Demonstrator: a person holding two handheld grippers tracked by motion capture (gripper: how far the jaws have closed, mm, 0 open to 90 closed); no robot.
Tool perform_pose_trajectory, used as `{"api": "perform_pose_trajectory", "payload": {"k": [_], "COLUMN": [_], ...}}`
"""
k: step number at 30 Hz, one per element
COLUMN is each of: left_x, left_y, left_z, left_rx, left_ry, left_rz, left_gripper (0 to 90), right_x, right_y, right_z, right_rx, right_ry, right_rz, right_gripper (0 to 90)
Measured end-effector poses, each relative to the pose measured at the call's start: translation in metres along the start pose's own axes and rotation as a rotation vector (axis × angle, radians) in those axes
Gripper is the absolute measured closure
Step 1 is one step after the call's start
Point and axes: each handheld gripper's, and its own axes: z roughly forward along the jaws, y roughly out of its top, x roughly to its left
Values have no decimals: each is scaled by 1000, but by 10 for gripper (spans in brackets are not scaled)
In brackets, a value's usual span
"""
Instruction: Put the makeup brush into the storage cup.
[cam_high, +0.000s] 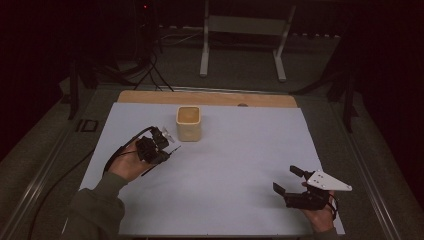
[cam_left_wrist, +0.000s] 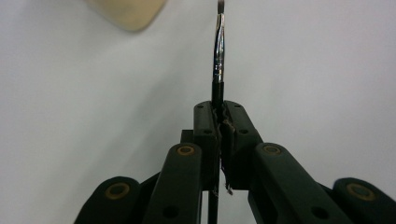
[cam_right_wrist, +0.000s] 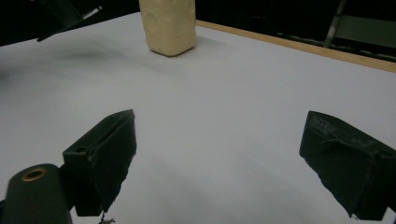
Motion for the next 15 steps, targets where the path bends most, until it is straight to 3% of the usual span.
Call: {"api": "perform_pose_trajectory", "payload": {"k": [6, 15], "left_x": [6, 10], "left_y": [-2, -4], "left_z": [-10, -18], "left_rx": [-63, -111], "left_ry": [20, 40], "left_rz": [-38, -63], "left_gripper": [865, 865], "right_x": [0, 0], "right_y": [0, 0], "right_z": [0, 0], "right_rx": [-1, 0], "right_ry": [0, -1], "right_rz": [0, -1], "right_gripper": [107, 104]}}
